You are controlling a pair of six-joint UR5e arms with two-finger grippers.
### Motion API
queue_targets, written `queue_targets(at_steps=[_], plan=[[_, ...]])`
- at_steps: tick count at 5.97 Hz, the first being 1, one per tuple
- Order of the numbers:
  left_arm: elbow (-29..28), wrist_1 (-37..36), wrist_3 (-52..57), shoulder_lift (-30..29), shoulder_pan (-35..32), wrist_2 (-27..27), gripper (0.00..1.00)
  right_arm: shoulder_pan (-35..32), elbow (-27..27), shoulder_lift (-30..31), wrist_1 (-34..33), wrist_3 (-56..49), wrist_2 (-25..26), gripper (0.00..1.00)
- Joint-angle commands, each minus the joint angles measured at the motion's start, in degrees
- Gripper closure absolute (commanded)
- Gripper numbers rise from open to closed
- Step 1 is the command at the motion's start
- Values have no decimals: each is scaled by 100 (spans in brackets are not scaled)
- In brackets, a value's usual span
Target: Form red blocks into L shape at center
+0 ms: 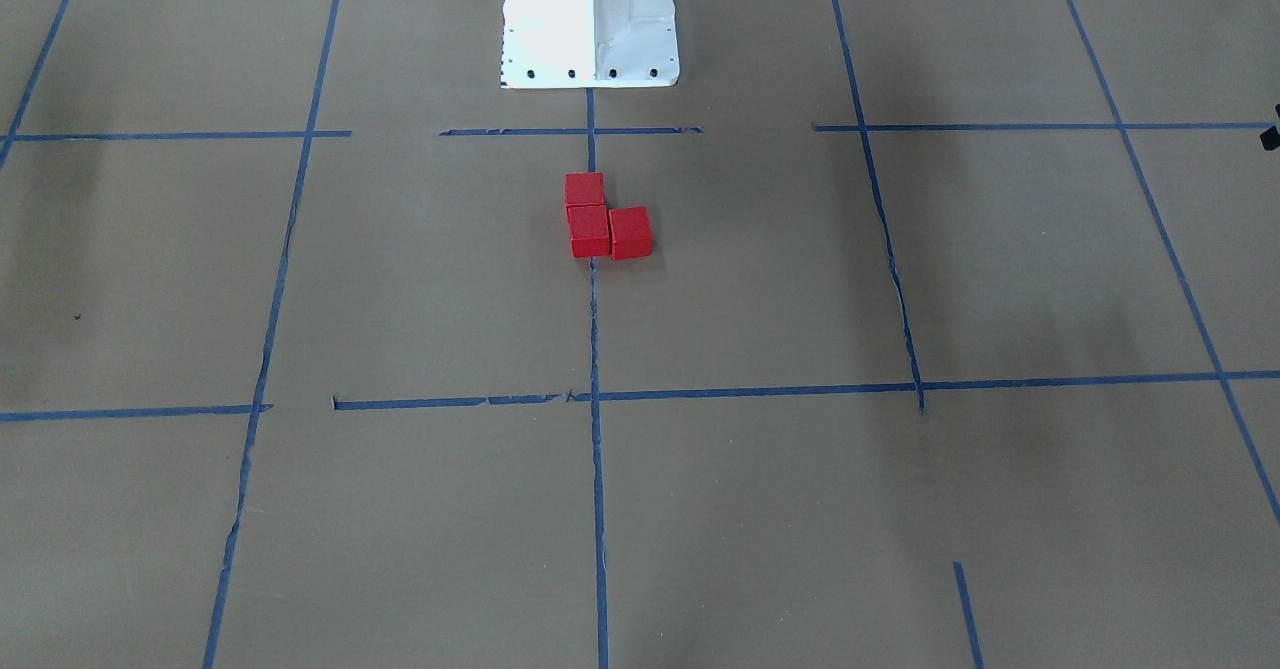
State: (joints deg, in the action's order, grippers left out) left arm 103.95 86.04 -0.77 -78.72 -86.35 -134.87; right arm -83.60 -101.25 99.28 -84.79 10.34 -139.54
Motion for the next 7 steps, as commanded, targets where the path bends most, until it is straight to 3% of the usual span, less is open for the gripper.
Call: queue_targets(at_steps=[1, 5, 7], plan=[[-7, 0, 6, 6, 4, 93, 0, -26, -17, -14, -205, -356, -21, 0], [29, -18, -2, -29, 4, 58, 0, -349, -26, -23, -836, -1261, 216, 0], [-50, 0, 6, -64, 4, 49, 0, -438, -26, -23, -846, -1271, 251, 0]])
